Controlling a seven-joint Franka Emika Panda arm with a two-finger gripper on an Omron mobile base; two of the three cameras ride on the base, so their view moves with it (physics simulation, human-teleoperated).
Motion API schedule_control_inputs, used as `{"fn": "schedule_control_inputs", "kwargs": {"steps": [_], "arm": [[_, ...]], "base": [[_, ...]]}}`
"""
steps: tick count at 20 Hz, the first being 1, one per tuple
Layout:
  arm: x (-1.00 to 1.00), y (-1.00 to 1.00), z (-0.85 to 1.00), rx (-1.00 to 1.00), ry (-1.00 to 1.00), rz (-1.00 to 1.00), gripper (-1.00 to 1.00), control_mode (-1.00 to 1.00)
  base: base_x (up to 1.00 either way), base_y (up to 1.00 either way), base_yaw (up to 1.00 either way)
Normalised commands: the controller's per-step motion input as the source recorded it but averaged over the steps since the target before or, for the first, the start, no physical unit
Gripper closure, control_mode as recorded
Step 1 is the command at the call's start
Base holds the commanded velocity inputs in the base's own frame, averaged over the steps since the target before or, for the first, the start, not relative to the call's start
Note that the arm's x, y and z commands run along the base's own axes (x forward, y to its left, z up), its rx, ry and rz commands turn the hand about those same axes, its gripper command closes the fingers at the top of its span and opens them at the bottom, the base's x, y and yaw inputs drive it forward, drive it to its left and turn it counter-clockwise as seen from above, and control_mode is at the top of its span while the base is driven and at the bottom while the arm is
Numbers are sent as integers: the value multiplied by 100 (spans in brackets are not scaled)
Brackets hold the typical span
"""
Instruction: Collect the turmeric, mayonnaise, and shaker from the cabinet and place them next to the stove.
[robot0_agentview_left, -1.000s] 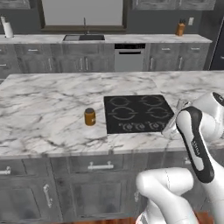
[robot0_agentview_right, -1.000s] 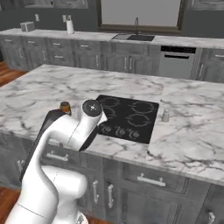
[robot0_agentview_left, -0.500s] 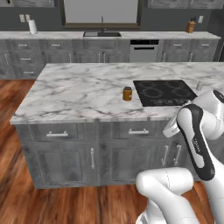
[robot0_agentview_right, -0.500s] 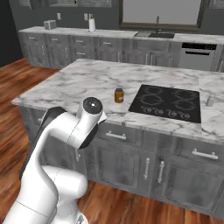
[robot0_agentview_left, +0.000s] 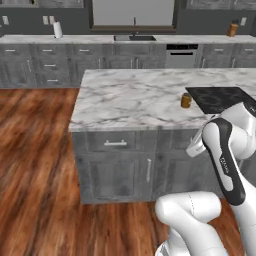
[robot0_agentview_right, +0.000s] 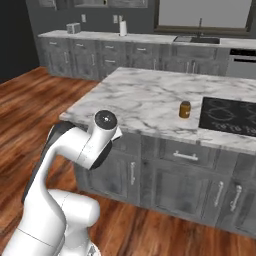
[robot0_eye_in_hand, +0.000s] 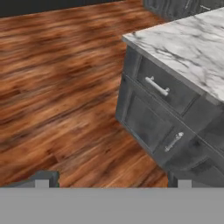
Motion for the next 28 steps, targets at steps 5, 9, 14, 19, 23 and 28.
{"fn": "schedule_control_inputs", "kwargs": {"steps": [5,9,14,19,23,28], "arm": [[0,0,0,0,0,0,-100,100],[0,0,0,0,0,0,-100,100],[0,0,0,0,0,0,-100,100],[0,0,0,0,0,0,-100,100],[0,0,0,0,0,0,-100,100],[0,0,0,0,0,0,-100,100]], "base": [[0,100,0],[2,100,0],[31,100,0],[48,100,7],[55,100,11],[73,100,5]]}}
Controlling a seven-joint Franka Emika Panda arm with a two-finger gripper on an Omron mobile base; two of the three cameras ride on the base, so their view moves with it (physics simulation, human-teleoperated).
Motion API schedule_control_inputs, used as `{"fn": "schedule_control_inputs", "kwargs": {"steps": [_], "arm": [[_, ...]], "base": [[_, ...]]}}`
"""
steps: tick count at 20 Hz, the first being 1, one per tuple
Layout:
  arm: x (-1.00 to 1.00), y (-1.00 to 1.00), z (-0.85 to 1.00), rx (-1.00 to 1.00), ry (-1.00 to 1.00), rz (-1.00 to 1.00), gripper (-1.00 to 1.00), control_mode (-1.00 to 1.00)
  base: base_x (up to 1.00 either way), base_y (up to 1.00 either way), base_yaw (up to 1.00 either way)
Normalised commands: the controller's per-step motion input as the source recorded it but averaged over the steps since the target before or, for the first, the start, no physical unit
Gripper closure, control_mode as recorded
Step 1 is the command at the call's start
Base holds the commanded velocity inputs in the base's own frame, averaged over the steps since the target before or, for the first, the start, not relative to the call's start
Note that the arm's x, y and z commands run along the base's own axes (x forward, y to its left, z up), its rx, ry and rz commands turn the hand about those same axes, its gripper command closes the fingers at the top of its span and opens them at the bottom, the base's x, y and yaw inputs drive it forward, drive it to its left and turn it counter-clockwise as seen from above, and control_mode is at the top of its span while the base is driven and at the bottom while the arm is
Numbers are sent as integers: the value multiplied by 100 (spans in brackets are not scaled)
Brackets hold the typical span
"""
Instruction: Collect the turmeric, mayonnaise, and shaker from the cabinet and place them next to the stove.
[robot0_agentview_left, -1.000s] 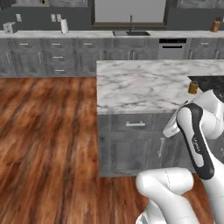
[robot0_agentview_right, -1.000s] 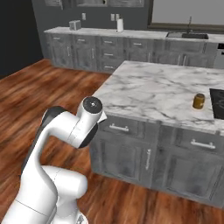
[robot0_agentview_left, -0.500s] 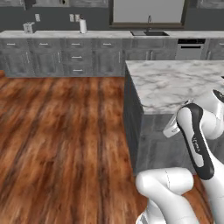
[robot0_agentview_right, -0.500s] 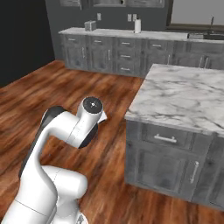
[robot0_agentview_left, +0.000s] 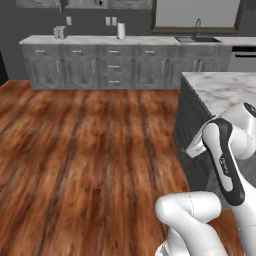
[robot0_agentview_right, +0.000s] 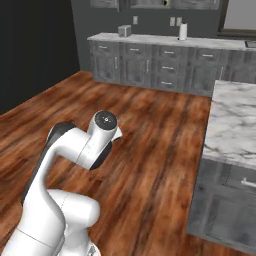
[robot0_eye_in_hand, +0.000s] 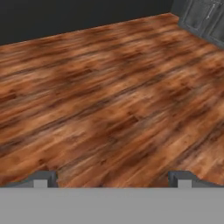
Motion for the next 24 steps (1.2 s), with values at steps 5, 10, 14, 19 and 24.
{"fn": "schedule_control_inputs", "kwargs": {"steps": [5,10,14,19,24], "arm": [[0,0,0,0,0,0,-100,100],[0,0,0,0,0,0,-100,100],[0,0,0,0,0,0,-100,100],[0,0,0,0,0,0,-100,100],[0,0,0,0,0,0,-100,100]], "base": [[92,100,-9],[99,76,-21],[100,62,-21],[100,44,-13],[100,25,-2]]}}
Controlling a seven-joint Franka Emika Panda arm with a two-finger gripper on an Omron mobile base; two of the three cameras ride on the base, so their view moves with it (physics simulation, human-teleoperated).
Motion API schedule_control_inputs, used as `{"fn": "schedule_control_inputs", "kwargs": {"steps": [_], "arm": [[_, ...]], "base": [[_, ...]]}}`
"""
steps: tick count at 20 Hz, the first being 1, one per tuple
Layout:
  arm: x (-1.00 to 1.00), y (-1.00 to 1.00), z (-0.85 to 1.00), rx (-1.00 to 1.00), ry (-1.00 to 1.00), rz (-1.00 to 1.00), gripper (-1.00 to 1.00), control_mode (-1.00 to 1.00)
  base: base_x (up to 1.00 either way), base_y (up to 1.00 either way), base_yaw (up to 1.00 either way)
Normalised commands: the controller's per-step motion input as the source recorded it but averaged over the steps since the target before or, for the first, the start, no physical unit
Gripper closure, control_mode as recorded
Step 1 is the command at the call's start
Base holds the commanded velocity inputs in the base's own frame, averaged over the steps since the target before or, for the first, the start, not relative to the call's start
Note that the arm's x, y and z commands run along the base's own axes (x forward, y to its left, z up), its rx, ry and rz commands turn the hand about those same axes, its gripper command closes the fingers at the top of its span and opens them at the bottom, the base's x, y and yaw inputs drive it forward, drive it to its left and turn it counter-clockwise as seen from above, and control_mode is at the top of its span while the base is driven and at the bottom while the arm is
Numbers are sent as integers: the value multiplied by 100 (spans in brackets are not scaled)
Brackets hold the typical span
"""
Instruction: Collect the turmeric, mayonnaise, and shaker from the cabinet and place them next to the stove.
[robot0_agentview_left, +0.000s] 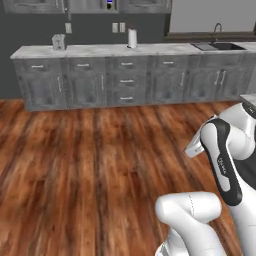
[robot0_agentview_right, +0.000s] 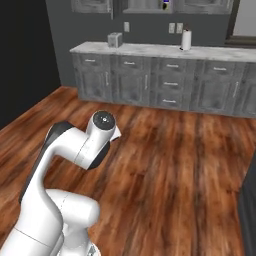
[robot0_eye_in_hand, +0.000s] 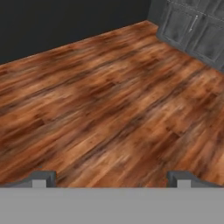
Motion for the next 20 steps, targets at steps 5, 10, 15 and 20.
{"fn": "schedule_control_inputs", "kwargs": {"steps": [5,10,15,20], "arm": [[0,0,0,0,0,0,-100,100],[0,0,0,0,0,0,-100,100],[0,0,0,0,0,0,-100,100],[0,0,0,0,0,0,-100,100]], "base": [[100,1,2],[100,2,3],[100,5,6],[100,6,10]]}}
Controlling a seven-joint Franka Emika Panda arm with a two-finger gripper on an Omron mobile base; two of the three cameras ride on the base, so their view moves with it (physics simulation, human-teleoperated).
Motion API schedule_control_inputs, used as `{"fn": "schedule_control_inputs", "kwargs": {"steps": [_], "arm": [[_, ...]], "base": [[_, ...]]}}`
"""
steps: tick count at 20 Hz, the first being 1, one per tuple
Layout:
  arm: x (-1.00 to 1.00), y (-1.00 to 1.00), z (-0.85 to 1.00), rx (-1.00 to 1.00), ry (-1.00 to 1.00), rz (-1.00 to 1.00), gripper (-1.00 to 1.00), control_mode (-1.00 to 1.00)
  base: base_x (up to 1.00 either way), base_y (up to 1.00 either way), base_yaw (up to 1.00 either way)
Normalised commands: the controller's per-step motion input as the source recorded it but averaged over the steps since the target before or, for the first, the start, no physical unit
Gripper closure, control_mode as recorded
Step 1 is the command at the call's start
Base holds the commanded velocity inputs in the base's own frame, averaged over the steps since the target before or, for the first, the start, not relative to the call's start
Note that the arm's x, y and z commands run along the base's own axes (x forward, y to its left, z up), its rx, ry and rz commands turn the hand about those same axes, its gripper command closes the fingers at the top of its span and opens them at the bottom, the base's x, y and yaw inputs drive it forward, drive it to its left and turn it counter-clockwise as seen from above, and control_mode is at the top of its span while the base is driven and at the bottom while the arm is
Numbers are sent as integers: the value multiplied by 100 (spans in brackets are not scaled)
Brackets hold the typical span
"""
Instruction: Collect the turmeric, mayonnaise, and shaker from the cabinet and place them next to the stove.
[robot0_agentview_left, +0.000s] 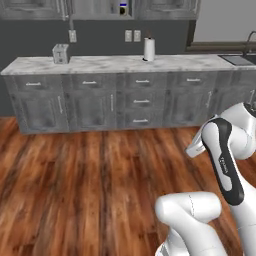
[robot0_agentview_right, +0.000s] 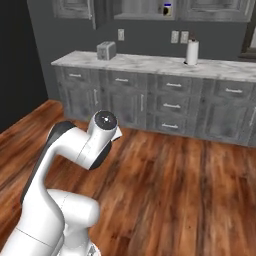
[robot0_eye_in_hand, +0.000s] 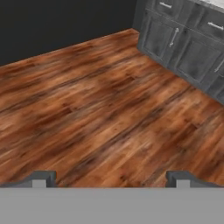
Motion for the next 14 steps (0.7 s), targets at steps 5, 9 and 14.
{"fn": "schedule_control_inputs", "kwargs": {"steps": [5,9,14], "arm": [[0,0,0,0,0,0,-100,100],[0,0,0,0,0,0,-100,100],[0,0,0,0,0,0,-100,100]], "base": [[100,2,10],[100,3,9],[100,6,8]]}}
